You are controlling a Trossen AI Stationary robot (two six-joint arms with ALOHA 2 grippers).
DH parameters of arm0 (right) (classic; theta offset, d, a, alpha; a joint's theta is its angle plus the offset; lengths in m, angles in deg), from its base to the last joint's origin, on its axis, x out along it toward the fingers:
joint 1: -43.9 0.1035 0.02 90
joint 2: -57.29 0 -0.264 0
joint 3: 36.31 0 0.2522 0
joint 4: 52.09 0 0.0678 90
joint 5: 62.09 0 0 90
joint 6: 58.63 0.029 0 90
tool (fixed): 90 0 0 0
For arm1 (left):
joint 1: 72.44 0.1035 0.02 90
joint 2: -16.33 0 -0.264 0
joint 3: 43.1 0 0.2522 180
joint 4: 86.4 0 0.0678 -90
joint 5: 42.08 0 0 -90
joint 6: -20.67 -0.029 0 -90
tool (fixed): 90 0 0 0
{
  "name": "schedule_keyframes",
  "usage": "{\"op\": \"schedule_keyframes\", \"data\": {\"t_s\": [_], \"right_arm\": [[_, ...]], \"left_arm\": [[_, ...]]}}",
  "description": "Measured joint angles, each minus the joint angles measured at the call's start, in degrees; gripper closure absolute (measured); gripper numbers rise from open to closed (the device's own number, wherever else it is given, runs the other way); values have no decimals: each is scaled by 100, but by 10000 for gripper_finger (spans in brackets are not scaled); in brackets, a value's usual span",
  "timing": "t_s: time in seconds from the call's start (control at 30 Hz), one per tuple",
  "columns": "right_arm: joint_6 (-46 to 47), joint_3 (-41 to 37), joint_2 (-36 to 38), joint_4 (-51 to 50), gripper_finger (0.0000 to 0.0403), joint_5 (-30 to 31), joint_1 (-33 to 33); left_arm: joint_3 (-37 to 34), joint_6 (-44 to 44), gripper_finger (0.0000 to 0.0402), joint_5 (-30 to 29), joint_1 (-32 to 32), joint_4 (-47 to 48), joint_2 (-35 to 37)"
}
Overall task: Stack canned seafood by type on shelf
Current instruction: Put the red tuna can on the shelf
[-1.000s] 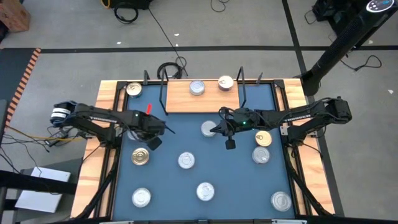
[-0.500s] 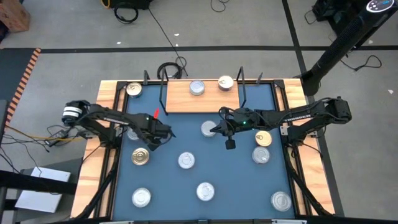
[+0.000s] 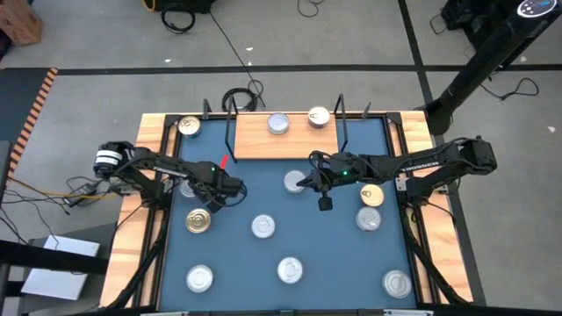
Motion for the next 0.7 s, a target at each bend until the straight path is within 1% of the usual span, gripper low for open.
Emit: {"op": "schedule_keyframes", "data": {"t_s": [0.1, 0.2, 0.37, 0.57, 0.7], "right_arm": [[0, 0, 0, 0, 395, 0, 0], [0, 0, 0, 0, 395, 0, 0], [0, 0, 0, 0, 395, 0, 0], [0, 0, 0, 2, 395, 2, 0], [0, -2, 0, 0, 395, 2, 0]], "left_arm": [[0, -249, 298, 226, -33, -108, 0], [0, -488, 311, 295, -87, -160, 2], [0, -628, 339, 267, -152, -205, 2], [0, -804, 390, 164, -228, -215, 4], [0, -855, 396, 140, -230, -225, 4]]}}
